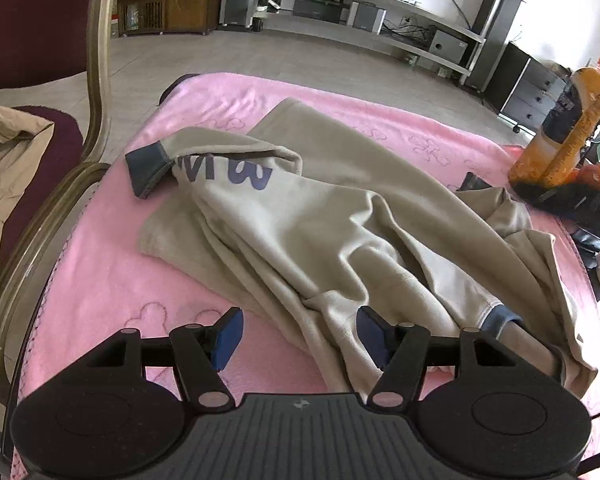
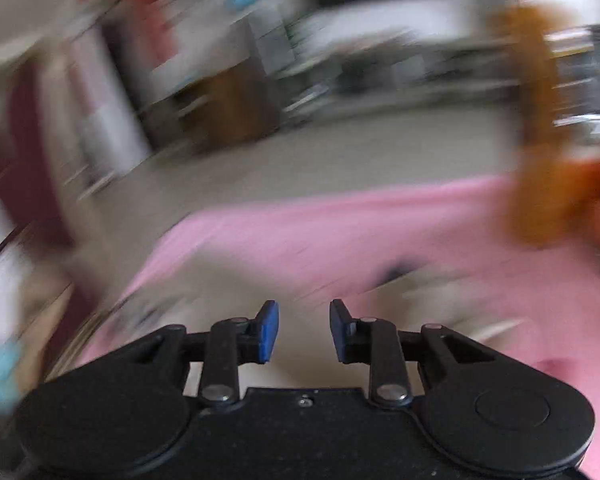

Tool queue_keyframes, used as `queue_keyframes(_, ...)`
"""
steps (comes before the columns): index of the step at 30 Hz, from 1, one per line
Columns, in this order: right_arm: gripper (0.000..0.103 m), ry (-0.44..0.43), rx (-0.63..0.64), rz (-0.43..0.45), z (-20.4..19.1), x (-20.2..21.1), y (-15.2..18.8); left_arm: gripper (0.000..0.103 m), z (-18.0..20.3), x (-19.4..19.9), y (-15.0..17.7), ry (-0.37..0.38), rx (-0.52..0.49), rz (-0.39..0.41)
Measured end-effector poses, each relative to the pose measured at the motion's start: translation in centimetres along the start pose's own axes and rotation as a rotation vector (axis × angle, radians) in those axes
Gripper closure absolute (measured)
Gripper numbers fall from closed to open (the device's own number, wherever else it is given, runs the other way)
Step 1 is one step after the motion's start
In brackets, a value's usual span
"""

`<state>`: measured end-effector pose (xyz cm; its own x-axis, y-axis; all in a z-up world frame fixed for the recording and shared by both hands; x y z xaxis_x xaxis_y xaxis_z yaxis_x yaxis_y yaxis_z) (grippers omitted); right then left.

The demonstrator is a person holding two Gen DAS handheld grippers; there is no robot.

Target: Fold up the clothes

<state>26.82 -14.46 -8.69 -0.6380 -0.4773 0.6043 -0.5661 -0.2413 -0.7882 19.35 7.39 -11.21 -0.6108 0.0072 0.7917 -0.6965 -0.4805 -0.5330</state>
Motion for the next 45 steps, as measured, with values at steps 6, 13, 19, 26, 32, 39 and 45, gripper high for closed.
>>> queue_keyframes(6, 0.075, -0.018, 0.229, -0.136, -5.7, -5.9, 2.9, 0.041, -0.5, -0.5, -0.1, -0.012, 0.022, -0.012)
queue_keyframes(13, 0.102, 0.161, 0.414, -0.149, -5.9, -7.3, 4.6, 0.041, -0.8, -0.5, -0.2, -0.016, 0.035, -0.018)
queue_keyframes(19, 0.101, 0.195, 0.529, -0.016, -8.6, -1.4, 3.4, 0.041, -1.4, 1.9, -0.6, 0.017, 0.086, -0.01)
queue_keyframes(26, 0.101, 0.155, 0.613, 0.072, -15.7, 7.3, 5.6, 0.039, -4.9, 8.7, 1.2, 0.091, 0.187, 0.018)
queue_keyframes(32, 0.101, 0.121, 0.826, 0.009, -21.9, 8.9, 11.3, 0.038, -8.8, 10.1, 4.6, 0.093, 0.272, -0.026)
queue_keyframes(39, 0.085, 0.057, 0.851, -0.055, -22.7, 10.1, 12.0, 0.04, -7.8, 9.6, 4.4, 0.14, 0.314, -0.07)
queue_keyframes(45, 0.058, -0.03, 0.308, 0.02, -13.8, 15.4, 7.8, 0.05, -6.9, 7.7, 2.5, 0.107, 0.334, -0.037)
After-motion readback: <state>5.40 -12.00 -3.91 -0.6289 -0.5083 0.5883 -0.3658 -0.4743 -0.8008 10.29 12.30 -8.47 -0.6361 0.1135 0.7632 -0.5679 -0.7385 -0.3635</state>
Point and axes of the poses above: each gripper's, at about its wrist camera, not at the fingertips, and x roughly against the way its jaws point, z to its right, y to its underside, the point moved 6 cm from there along -x, roughly the way its jaws point, and after that the axes turned 14 degrees about x, right-handed, at the moved point
